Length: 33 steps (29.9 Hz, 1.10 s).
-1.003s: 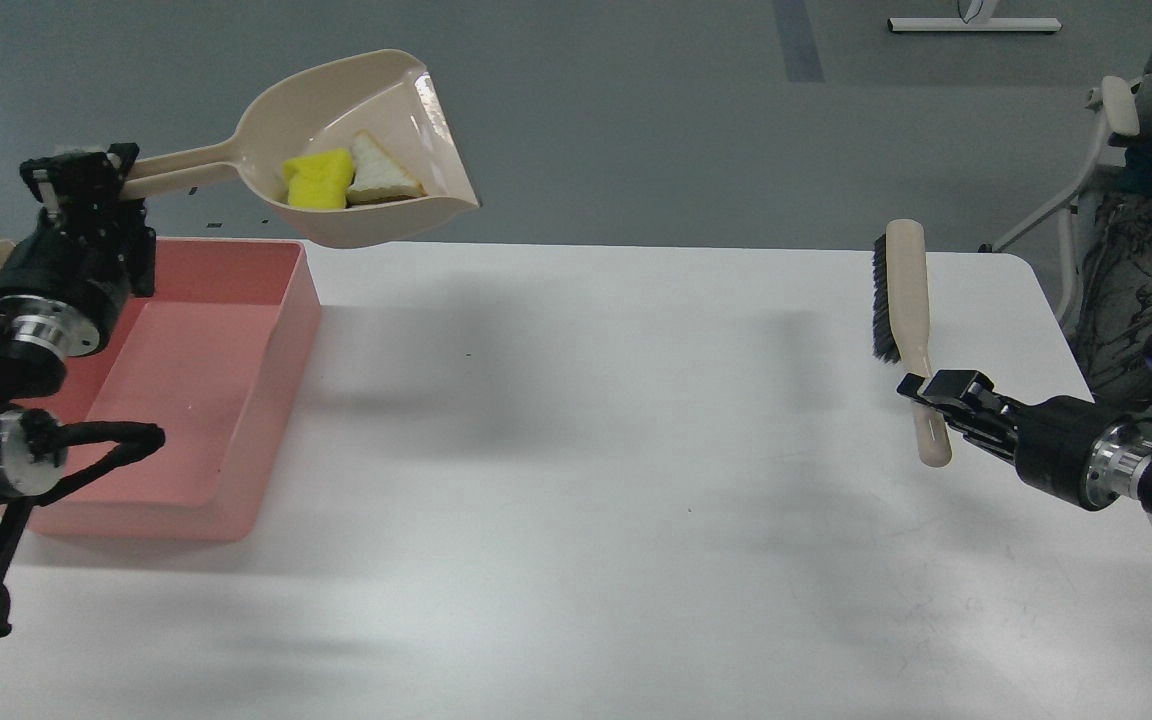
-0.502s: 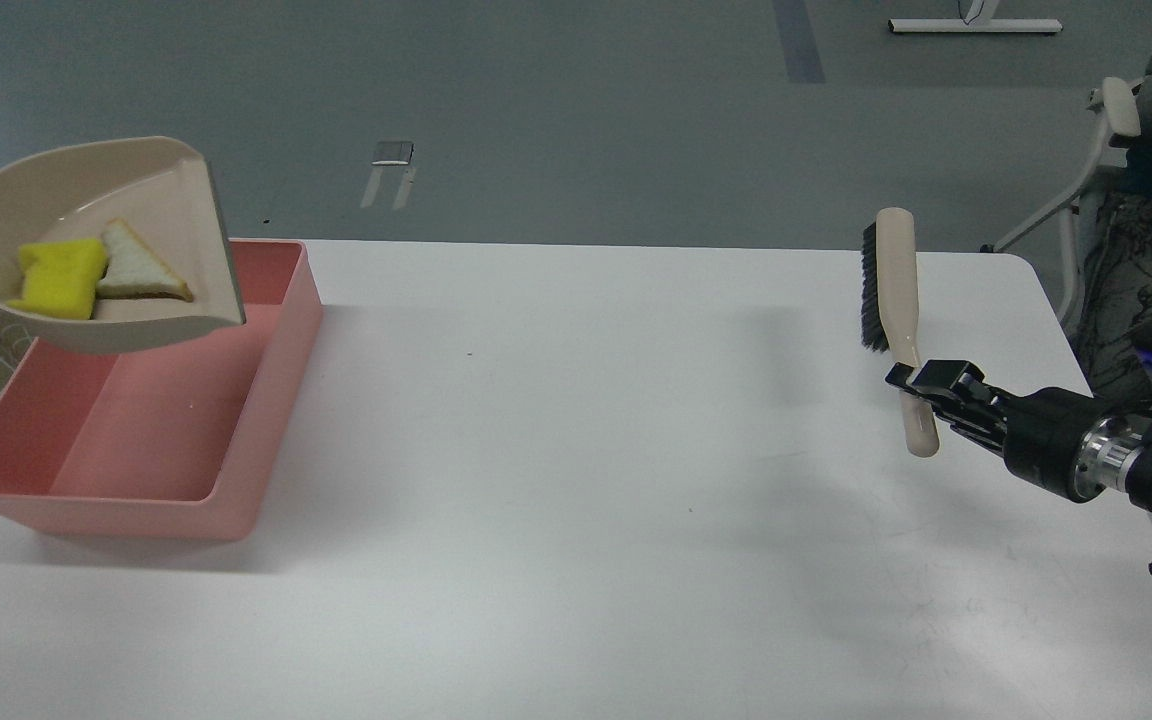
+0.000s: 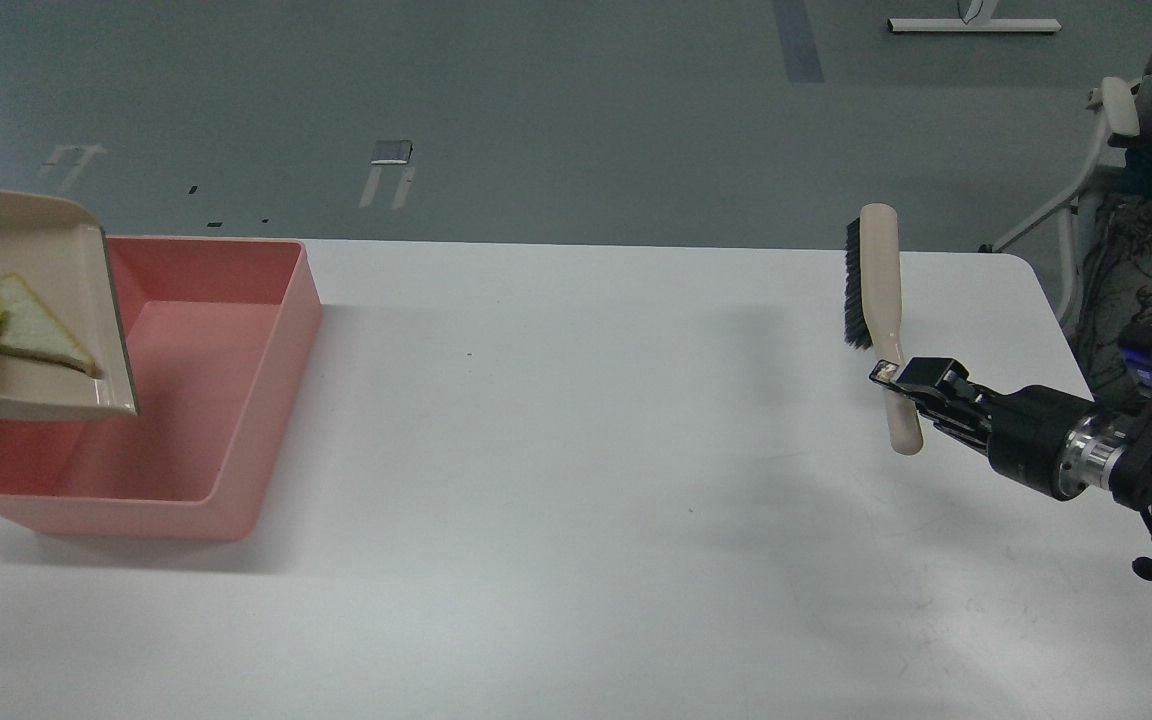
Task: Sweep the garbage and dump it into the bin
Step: 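Tilt the dustpan with the left gripper to dump contents into bin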
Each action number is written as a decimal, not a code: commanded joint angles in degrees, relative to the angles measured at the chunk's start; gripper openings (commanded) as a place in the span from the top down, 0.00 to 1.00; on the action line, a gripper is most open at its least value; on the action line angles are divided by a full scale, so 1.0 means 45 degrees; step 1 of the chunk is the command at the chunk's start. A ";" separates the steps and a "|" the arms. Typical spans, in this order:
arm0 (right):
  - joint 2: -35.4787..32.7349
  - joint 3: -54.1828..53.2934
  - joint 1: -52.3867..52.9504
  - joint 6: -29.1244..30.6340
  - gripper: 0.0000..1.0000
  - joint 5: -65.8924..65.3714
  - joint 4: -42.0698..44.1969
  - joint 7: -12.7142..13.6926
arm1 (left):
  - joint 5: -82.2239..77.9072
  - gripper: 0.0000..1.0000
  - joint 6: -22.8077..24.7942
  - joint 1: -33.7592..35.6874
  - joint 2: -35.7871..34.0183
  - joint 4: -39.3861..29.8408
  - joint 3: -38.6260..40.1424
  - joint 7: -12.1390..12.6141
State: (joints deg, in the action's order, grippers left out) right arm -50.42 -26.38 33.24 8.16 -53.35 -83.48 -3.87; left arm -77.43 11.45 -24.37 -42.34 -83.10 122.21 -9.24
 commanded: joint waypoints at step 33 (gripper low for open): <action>0.0345 -0.0153 0.0015 0.0003 1.00 -0.0039 0.0094 0.0020 | -0.0575 1.00 -0.0791 0.2519 -0.3752 -0.1259 -0.0360 -0.0255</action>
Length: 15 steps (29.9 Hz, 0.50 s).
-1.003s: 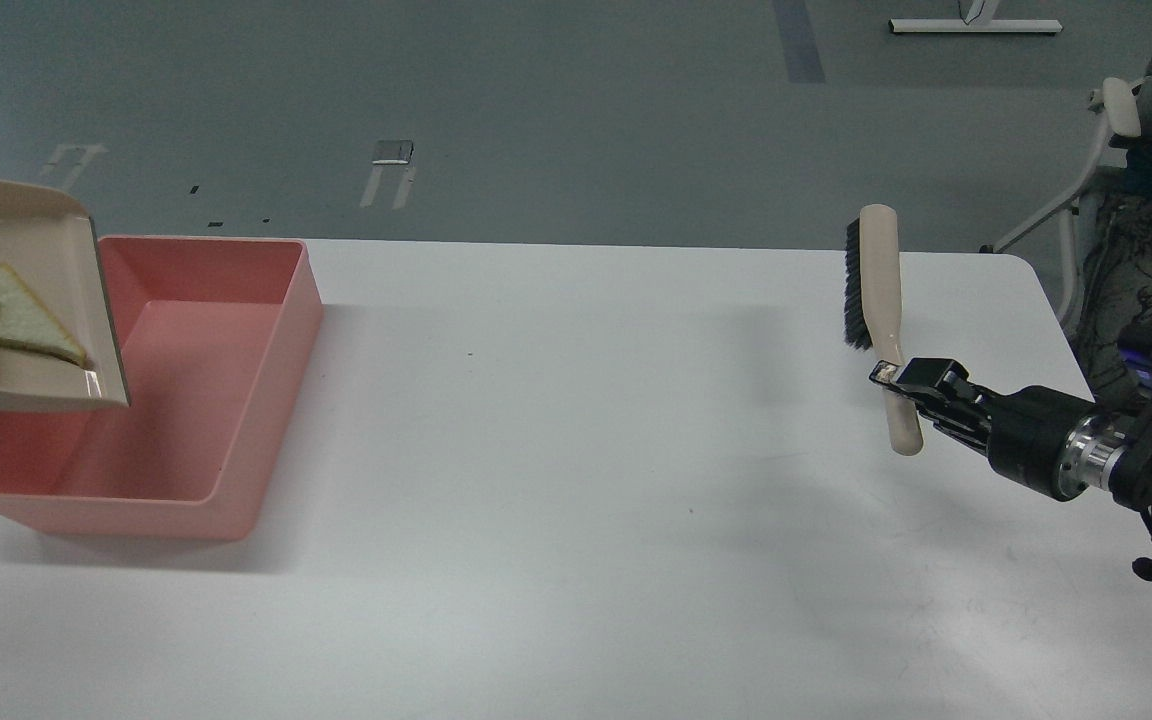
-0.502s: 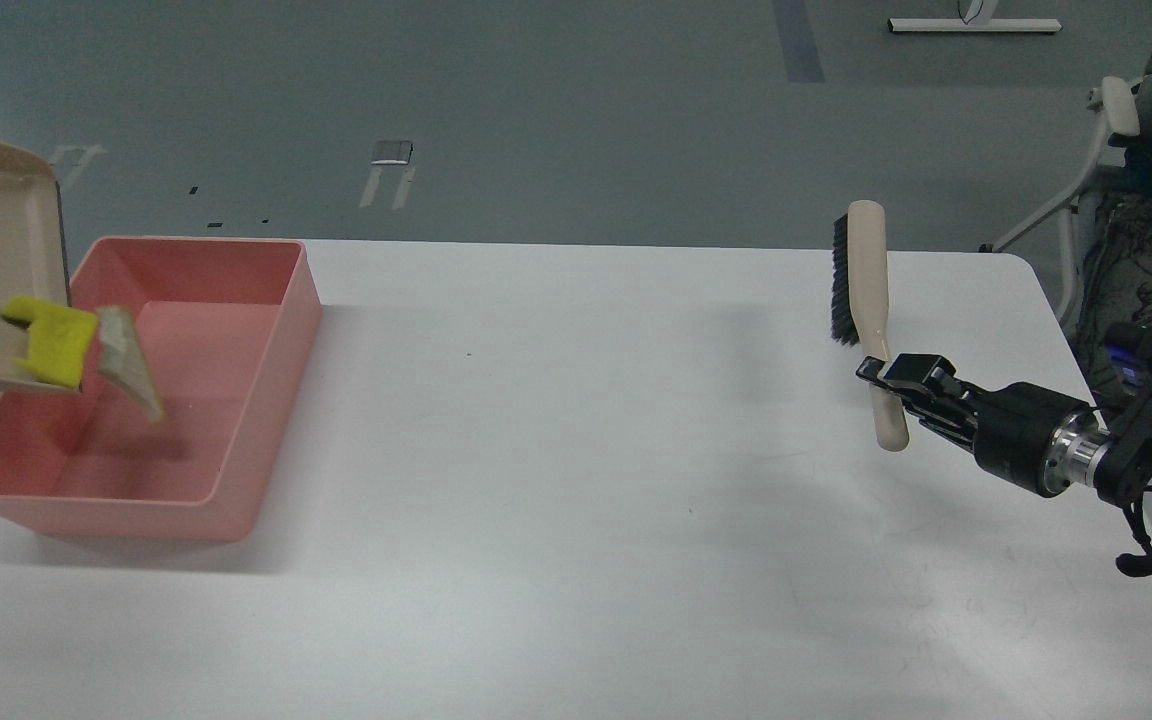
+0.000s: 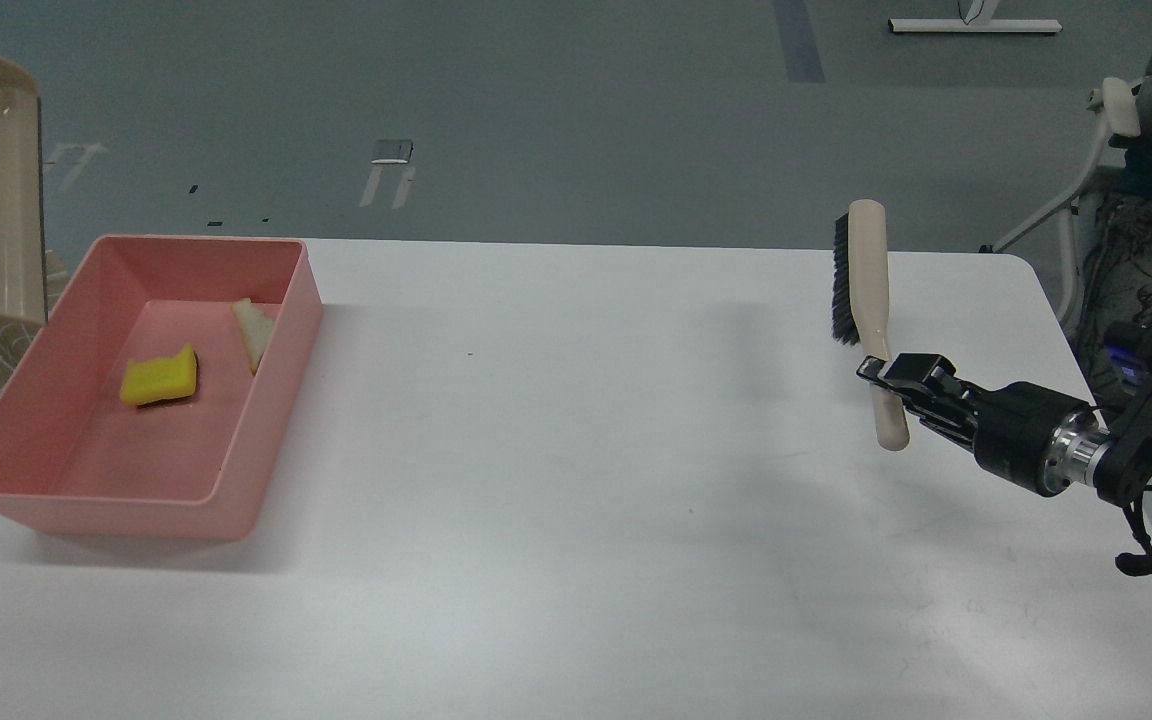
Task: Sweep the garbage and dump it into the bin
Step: 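Tilt the dustpan with the left gripper to dump contents into bin, then bring the empty dustpan back and lower it onto the table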
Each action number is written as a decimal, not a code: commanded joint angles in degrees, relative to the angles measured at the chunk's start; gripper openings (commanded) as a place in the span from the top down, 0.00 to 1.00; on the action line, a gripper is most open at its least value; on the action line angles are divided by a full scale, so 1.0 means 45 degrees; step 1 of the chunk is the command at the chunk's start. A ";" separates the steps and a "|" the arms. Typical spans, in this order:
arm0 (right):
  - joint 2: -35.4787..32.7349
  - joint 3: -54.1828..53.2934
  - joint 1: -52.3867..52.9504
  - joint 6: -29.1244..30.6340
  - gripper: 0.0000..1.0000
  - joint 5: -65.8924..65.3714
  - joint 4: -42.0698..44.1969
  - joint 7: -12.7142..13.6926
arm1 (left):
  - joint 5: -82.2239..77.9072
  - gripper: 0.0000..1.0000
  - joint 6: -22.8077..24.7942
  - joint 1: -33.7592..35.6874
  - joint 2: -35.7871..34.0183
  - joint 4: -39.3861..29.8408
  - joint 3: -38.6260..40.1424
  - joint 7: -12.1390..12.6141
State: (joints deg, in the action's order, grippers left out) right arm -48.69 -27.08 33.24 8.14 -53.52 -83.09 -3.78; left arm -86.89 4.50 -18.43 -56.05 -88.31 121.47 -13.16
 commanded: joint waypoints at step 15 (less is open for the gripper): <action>0.0000 0.0002 0.0036 -0.0052 1.00 -0.0138 0.0145 0.0019 | 0.4484 1.00 0.1658 0.9838 0.4734 -0.0767 -0.8417 0.5052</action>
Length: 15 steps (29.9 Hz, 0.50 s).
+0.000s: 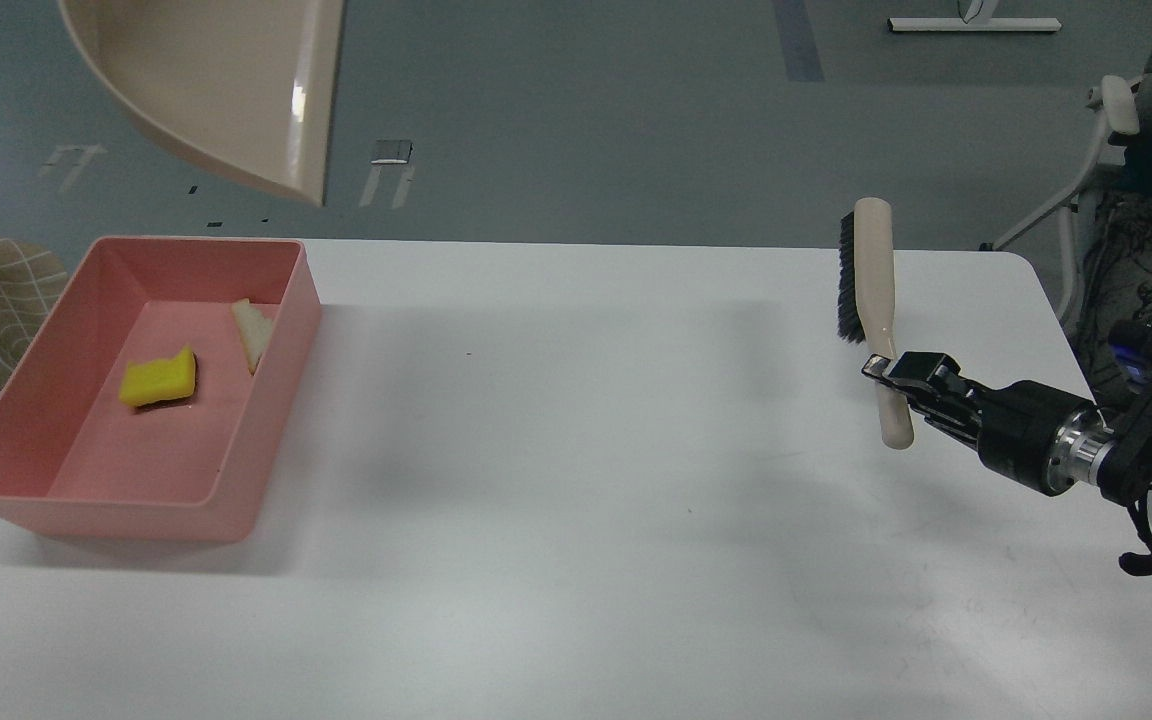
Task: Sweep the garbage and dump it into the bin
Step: 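Bring the empty dustpan back and lower it onto the table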
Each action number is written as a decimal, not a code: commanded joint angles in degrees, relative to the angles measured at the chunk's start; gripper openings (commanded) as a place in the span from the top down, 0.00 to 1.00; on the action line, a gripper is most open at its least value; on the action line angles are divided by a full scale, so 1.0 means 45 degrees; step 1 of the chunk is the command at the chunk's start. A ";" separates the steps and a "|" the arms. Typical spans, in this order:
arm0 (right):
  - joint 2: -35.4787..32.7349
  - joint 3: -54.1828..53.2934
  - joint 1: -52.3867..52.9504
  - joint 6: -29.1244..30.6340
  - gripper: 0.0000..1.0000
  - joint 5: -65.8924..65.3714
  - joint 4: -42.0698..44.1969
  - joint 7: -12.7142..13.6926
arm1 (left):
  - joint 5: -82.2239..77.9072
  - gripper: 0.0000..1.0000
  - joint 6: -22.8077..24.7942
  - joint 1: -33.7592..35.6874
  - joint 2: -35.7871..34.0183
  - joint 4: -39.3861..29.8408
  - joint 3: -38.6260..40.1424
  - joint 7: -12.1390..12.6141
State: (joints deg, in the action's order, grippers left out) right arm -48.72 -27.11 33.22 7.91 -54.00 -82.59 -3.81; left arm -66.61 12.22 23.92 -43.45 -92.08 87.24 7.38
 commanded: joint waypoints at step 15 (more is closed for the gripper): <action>0.0181 0.0048 0.0001 0.0000 1.00 -0.0011 0.0052 0.0026 | 0.0621 1.00 -0.2364 0.0330 0.6608 0.2298 -0.3703 0.0547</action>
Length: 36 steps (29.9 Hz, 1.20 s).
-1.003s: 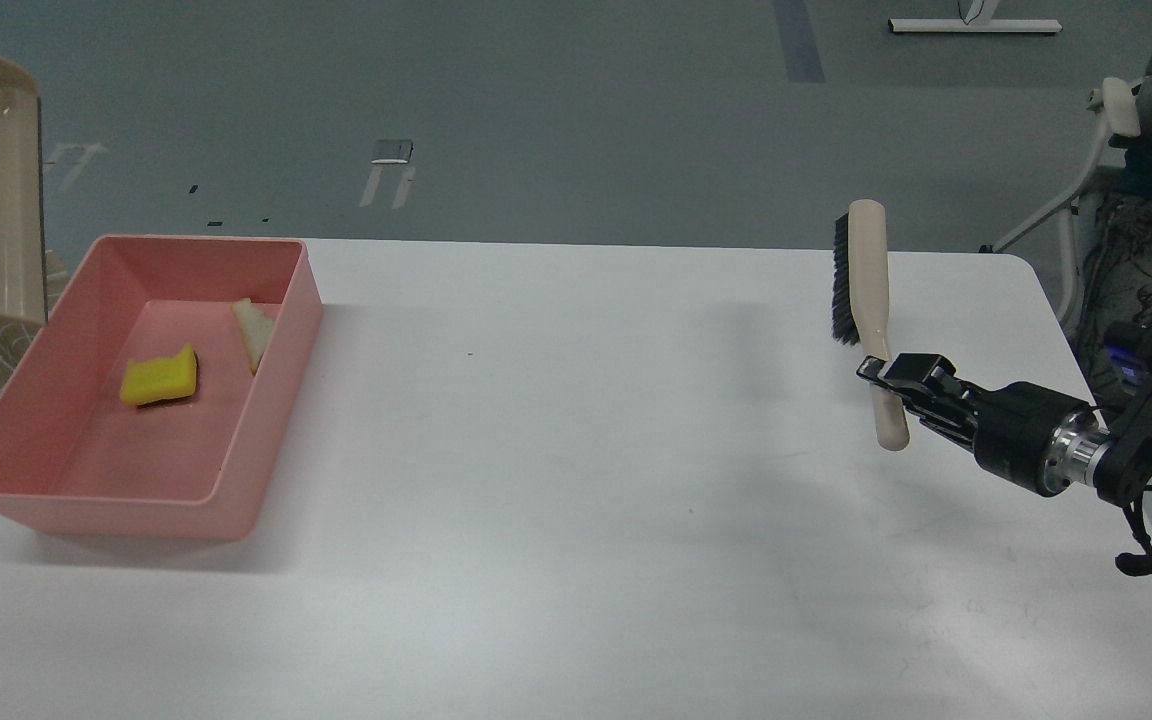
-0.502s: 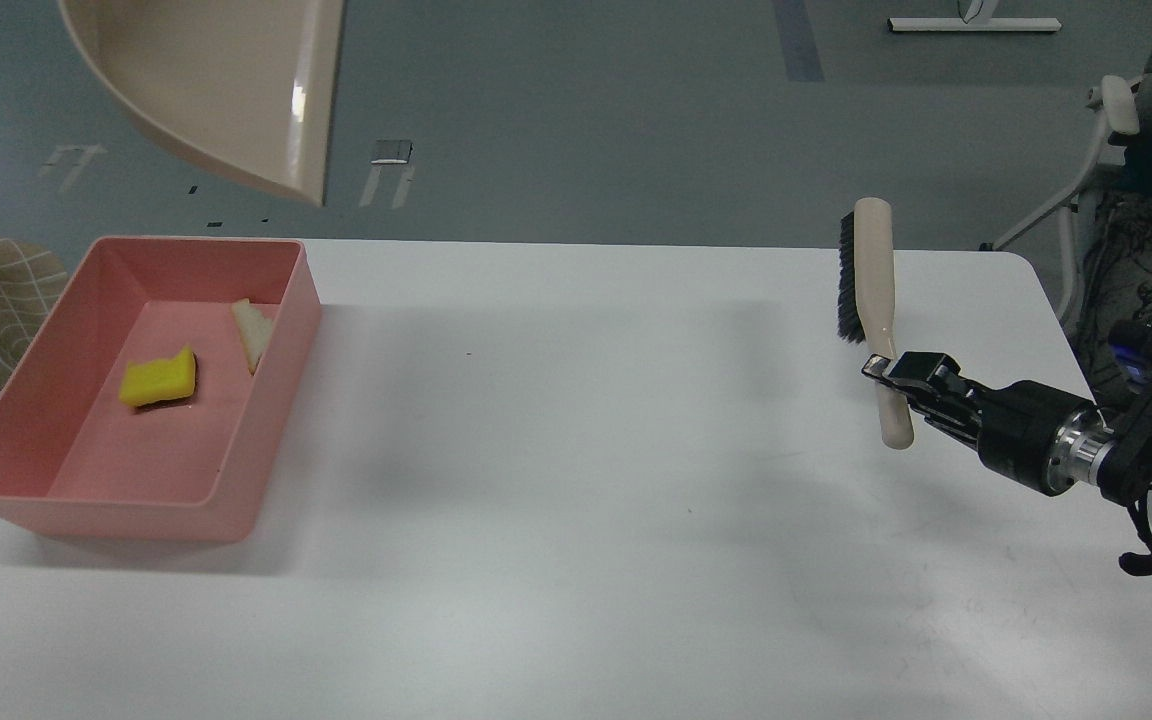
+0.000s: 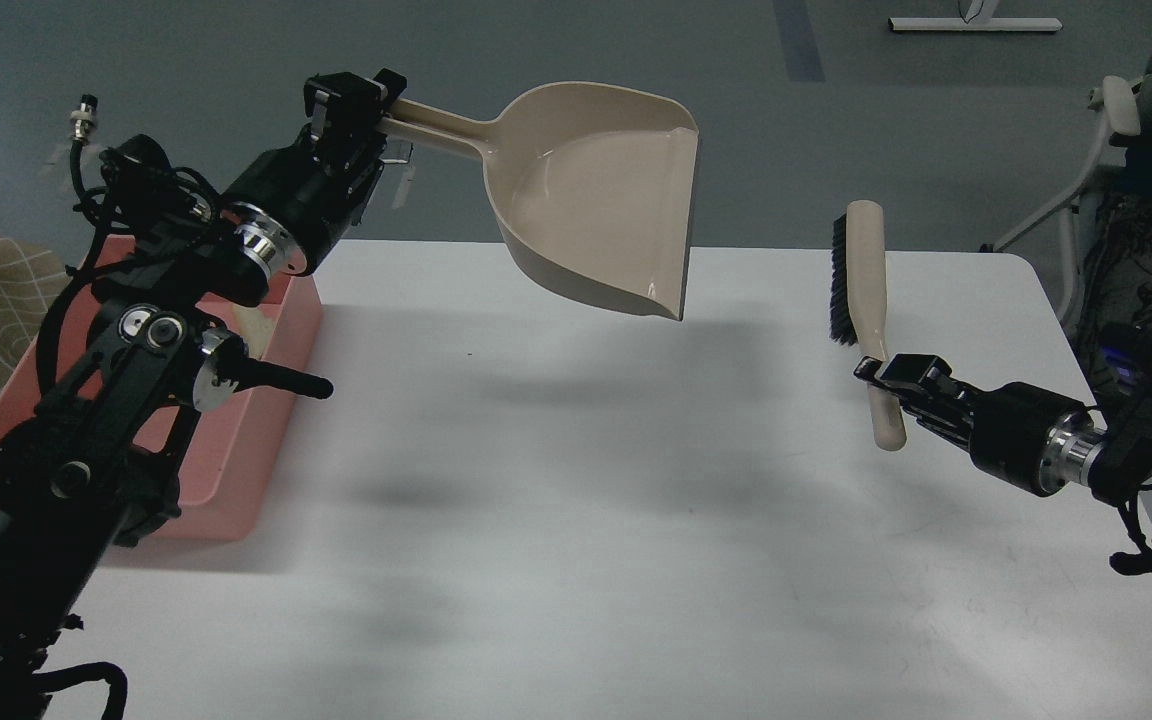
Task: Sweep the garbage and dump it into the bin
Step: 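Bring the empty dustpan back and lower it onto the table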
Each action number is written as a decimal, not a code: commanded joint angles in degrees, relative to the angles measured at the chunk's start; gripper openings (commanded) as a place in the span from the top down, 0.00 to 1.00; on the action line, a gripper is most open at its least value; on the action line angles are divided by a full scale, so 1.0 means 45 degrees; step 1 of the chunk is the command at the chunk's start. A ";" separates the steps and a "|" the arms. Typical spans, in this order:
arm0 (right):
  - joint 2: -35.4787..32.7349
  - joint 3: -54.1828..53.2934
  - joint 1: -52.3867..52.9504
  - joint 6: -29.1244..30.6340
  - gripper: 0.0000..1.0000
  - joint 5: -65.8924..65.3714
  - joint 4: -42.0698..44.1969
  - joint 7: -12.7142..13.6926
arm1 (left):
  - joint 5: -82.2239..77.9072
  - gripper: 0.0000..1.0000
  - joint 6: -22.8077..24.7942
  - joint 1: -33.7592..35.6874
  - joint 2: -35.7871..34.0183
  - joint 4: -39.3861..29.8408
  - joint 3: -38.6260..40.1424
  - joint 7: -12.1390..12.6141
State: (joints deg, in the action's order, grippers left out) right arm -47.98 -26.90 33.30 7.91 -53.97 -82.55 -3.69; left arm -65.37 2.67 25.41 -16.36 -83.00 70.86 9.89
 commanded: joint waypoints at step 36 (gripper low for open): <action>0.0018 0.0079 -0.0094 0.0040 1.00 -0.0019 -0.0073 -0.0020 | 0.0095 1.00 -0.2643 -0.2328 0.2933 0.2641 -0.2074 -0.2468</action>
State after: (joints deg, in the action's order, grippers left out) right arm -47.91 -26.54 32.82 8.00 -54.05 -82.87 -3.77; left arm -63.53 -9.11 14.50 -2.37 -73.46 62.46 1.27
